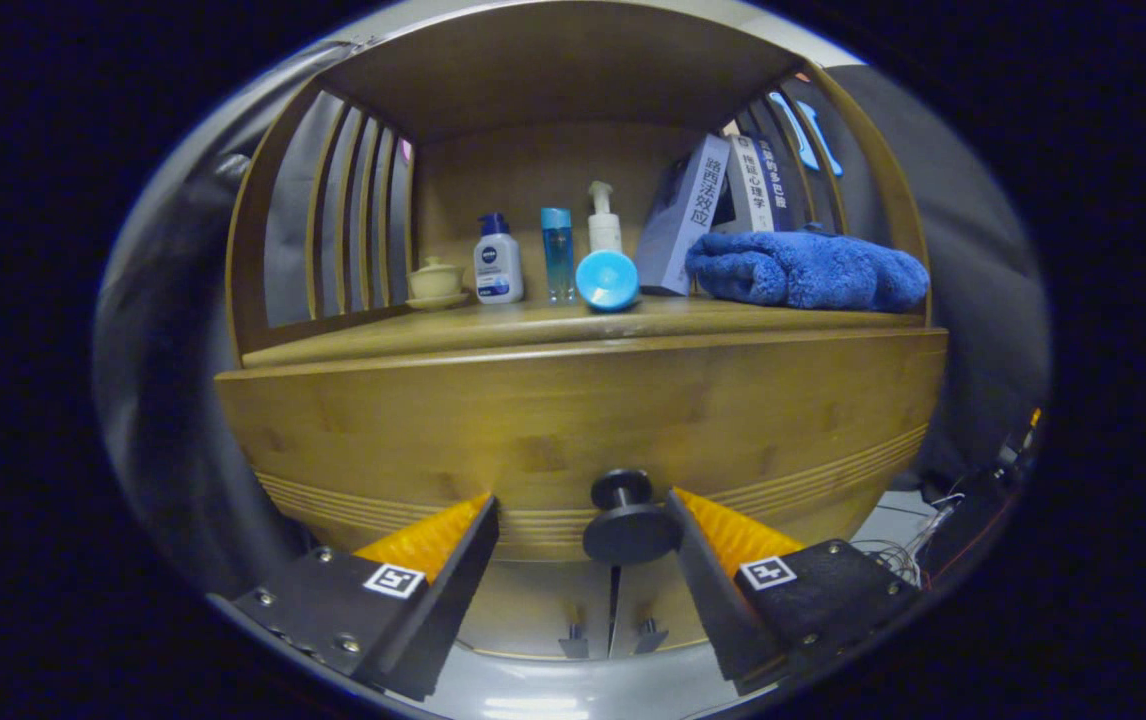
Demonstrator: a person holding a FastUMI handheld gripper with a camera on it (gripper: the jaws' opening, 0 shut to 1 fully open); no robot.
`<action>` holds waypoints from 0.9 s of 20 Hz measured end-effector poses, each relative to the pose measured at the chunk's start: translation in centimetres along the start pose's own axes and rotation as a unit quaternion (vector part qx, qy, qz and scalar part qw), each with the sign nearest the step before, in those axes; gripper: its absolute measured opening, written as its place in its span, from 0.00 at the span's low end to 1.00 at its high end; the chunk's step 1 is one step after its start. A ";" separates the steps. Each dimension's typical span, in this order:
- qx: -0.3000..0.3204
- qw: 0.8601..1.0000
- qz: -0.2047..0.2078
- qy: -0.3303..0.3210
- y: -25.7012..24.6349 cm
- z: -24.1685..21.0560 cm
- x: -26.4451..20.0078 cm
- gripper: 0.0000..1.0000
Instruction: Pull open the drawer, take out the items inside it, and place them on the countertop above the cabinet.
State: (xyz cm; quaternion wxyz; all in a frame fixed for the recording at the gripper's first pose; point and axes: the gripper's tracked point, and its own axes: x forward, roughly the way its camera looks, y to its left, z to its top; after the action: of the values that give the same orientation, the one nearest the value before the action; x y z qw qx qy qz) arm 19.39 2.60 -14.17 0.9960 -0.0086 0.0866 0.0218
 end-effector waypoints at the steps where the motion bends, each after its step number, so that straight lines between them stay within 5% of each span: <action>1: 0.003 1.000 0.000 0.001 0.0 0.0 0.2 0.99; 6: 0.021 1.000 0.000 0.002 0.1 0.8 0.7 0.99; 18: 0.011 0.997 0.005 -0.081 1.4 14.8 -4.7 0.99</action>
State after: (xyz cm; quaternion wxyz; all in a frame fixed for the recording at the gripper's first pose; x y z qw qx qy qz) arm 17.26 4.08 1.25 0.9996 0.0045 0.0057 0.0268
